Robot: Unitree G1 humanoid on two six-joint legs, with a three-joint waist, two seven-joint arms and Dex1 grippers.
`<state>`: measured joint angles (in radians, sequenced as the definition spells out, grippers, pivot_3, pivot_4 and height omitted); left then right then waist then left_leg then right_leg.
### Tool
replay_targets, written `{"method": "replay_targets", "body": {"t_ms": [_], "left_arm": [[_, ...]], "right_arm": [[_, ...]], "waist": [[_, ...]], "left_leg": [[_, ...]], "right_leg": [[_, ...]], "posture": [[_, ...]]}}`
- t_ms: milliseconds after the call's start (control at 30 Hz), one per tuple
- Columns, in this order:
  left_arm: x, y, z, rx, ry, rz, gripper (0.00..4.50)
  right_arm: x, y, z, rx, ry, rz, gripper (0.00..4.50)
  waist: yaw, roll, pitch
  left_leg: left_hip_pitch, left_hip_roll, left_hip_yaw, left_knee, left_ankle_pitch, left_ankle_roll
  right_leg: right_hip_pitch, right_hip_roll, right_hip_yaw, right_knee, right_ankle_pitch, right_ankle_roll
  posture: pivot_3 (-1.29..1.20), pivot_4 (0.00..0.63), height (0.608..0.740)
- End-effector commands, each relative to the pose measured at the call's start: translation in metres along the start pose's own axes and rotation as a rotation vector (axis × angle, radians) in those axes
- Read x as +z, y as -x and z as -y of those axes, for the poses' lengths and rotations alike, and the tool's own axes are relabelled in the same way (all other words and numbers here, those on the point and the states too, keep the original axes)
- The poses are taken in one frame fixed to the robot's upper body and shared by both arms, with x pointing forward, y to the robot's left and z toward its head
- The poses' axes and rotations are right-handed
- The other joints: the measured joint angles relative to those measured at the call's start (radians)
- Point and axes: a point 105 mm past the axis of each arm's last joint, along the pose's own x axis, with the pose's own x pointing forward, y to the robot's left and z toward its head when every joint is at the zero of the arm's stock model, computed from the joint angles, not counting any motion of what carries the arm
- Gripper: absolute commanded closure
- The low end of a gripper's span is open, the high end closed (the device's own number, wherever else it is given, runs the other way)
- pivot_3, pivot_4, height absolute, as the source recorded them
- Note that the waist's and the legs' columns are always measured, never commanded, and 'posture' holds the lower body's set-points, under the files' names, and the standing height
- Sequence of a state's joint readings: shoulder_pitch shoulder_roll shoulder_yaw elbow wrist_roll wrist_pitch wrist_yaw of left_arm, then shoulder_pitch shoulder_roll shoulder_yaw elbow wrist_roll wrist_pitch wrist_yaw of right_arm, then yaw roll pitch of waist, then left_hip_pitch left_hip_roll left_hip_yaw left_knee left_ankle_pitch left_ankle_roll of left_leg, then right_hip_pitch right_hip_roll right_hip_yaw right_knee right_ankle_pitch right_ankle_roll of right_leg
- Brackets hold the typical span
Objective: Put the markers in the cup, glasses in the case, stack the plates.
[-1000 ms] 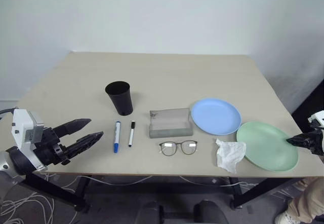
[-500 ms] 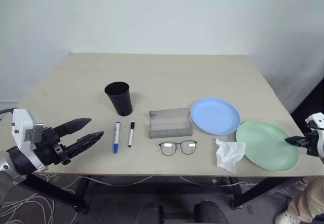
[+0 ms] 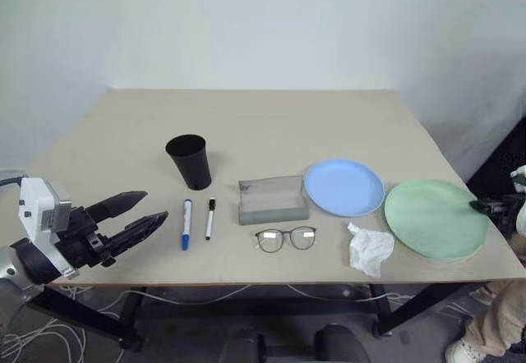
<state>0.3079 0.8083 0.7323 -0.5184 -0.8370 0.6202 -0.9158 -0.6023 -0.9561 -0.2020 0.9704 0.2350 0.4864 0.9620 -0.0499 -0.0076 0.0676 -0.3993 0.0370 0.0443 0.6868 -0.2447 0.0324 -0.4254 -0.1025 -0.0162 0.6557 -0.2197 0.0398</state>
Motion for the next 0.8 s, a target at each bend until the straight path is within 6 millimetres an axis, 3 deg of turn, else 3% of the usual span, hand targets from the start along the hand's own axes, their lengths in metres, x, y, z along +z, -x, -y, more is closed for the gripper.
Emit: {"method": "replay_targets", "body": {"t_ms": [33, 333, 700, 800], "left_arm": [[0.008, 0.000, 0.003, 0.001, -0.045, 0.021, 1.39], [0.002, 0.000, 0.005, -0.001, -0.024, 0.010, 1.39], [0.001, 0.003, 0.007, 0.018, -0.013, 0.017, 1.39], [0.000, 0.002, 0.008, 0.021, -0.012, 0.017, 1.39]], "right_arm": [[0.028, 0.008, 0.001, 0.006, -0.049, 0.102, 4.47], [0.054, -0.004, -0.035, 0.145, -0.108, 0.153, 4.47], [0.086, -0.033, -0.132, 0.338, -0.118, 0.138, 4.47], [0.091, -0.047, -0.145, 0.305, -0.134, 0.117, 4.47]], "waist": [[-0.002, 0.000, 0.000], [-0.001, 0.000, 0.000], [0.001, 0.001, 0.000], [0.001, 0.001, 0.000]], "left_leg": [[0.000, 0.000, 0.000, 0.000, 0.000, 0.000], [0.001, 0.000, 0.000, -0.005, 0.000, 0.000], [0.000, 0.000, 0.000, -0.006, 0.000, -0.001], [0.000, 0.002, -0.001, -0.006, 0.000, -0.001]], "right_leg": [[0.000, 0.000, 0.000, 0.000, 0.000, 0.000], [0.000, 0.000, 0.000, 0.000, 0.000, 0.000], [-0.002, 0.000, 0.000, 0.000, 0.000, 0.000], [-0.003, 0.000, 0.000, 0.000, 0.000, 0.000]], "posture": [[0.00, 0.000, 0.702], [0.00, 0.000, 0.702], [0.00, 0.000, 0.702], [0.00, 0.000, 0.702]]}}
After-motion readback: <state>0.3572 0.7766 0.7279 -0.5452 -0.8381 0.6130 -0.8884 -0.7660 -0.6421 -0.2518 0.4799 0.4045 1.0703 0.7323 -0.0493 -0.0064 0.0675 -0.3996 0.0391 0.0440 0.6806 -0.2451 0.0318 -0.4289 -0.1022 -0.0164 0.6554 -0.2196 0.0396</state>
